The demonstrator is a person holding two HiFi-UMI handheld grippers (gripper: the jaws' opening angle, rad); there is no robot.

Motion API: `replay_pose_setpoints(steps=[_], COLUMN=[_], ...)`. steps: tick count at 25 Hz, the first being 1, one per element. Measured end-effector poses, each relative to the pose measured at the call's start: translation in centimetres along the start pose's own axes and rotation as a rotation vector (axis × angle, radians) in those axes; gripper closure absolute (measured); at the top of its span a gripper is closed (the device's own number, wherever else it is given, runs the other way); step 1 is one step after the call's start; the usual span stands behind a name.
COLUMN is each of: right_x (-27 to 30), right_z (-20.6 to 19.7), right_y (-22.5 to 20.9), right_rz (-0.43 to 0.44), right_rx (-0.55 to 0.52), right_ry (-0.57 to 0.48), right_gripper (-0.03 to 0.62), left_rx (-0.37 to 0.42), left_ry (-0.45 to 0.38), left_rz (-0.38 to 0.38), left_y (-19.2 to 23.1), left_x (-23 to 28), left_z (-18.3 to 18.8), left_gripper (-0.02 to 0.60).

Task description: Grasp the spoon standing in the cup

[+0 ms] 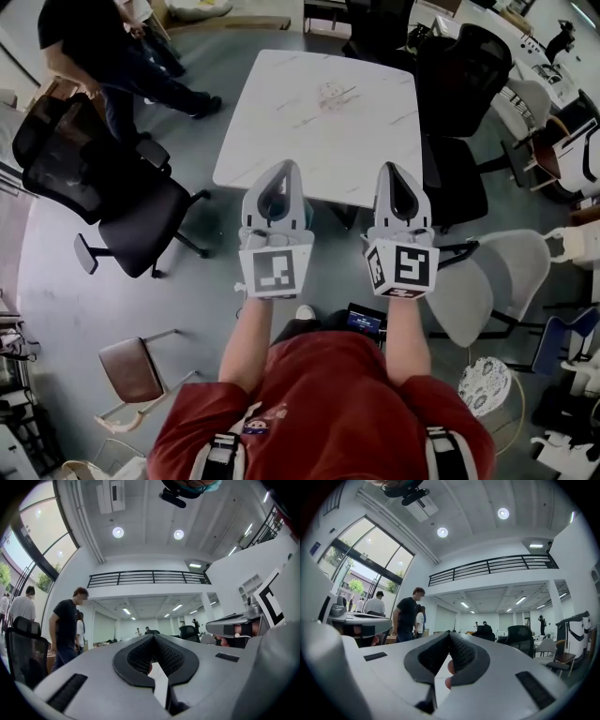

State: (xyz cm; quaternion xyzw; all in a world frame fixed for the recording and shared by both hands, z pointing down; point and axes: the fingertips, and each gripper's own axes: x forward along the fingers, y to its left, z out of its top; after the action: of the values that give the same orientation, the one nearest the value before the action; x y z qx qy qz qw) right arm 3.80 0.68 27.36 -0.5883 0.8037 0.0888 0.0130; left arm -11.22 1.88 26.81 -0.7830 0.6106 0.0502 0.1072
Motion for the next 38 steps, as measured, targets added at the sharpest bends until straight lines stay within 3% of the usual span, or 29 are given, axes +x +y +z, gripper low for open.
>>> replay_pose_setpoints(steps=[10, 29, 38], right_x=[5.2, 22.9, 28.3], right_z=[-1.4, -2.9, -5.1], right_y=[-1.3, -14.3, -15.1], right_rz=[0.009, 0.027, 0.034], right_rx=[0.031, 0.086, 0.1], right_ry=[-0.021, -0.055, -0.015], right_gripper=[0.591, 0.591, 0.591], left_rx=[0.009, 0.03, 0.031], left_ry=[0.007, 0.002, 0.028], left_rz=[0.014, 0.029, 0.033], left_y=[1.3, -0.7, 1.0], left_x=[4.5, 26.4, 31.3], left_z=[-1.8, -2.9, -5.4], left_gripper=[0.58, 0.58, 0.58])
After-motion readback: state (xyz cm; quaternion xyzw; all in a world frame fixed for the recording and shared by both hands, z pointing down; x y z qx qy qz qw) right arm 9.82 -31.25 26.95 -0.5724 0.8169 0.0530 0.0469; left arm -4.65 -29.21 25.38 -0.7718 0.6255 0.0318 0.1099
